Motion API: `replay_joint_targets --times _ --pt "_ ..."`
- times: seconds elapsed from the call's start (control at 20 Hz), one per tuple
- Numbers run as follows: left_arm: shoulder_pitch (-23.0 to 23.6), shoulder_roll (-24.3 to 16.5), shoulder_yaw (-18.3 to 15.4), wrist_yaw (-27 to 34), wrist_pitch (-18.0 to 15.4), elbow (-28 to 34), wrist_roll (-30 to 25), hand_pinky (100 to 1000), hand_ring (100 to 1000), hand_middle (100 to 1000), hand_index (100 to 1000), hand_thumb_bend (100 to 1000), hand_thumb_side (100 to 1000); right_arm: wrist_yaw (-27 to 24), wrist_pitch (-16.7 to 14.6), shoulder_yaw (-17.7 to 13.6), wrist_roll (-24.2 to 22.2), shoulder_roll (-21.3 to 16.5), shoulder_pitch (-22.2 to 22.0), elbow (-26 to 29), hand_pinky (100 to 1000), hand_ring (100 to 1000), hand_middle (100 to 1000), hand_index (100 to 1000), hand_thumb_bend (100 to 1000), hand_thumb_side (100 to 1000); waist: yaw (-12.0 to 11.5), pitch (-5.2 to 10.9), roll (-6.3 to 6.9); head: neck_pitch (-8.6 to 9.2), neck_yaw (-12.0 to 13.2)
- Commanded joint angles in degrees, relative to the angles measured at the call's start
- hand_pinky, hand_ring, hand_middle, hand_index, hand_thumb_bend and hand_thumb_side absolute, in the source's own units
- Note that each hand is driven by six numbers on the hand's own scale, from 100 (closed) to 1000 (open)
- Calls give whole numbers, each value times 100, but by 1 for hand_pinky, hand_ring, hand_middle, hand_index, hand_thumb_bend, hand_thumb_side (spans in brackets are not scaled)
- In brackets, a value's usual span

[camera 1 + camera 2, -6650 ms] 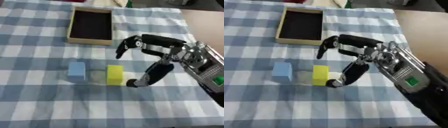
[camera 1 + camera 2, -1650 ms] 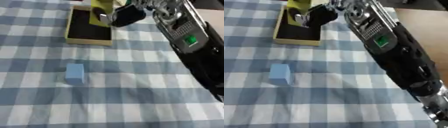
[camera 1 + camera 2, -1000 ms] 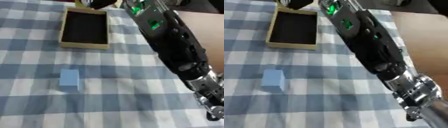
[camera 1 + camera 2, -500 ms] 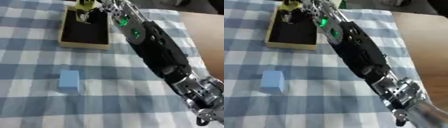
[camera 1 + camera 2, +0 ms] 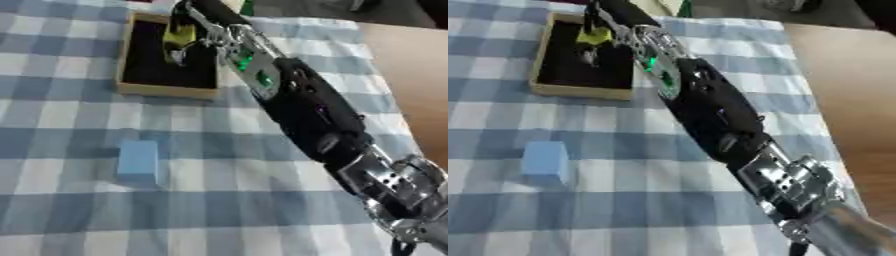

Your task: Pick up objects on the table and place them in the box.

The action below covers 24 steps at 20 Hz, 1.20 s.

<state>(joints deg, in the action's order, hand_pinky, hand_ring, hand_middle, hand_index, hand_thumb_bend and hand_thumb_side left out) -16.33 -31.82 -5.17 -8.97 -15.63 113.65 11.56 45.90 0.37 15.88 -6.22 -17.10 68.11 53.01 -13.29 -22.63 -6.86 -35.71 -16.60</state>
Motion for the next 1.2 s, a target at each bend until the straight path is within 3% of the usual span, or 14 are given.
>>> replay_joint_targets --times 0.05,0.35,0.55,0.8,1.2 --pt "-52 -92 -37 -14 -1 94 -42 766 684 636 799 127 949 287 -74 -71 -91 -67 160 -94 839 851 703 748 406 307 9 134 64 25 13" --pt "-38 -93 -44 -24 7 94 -79 767 685 636 799 125 950 852 96 -120 -304 -104 187 -48 854 865 717 757 590 316 30 150 71 10 37" --pt "-36 -99 -48 -31 12 94 -106 767 685 636 799 123 949 932 170 -181 -313 -108 203 171 858 862 715 760 591 327 49 164 83 2 50" --pt "-41 -116 -56 -27 10 94 -128 767 685 636 799 124 949 661 308 -271 -355 -173 244 570 859 855 702 760 542 348 81 196 92 2 66" --pt "-34 -171 -78 -7 3 94 -108 768 686 637 799 126 948 175 574 -335 -471 -567 231 1744 853 841 693 761 446 359 174 269 97 -12 156"
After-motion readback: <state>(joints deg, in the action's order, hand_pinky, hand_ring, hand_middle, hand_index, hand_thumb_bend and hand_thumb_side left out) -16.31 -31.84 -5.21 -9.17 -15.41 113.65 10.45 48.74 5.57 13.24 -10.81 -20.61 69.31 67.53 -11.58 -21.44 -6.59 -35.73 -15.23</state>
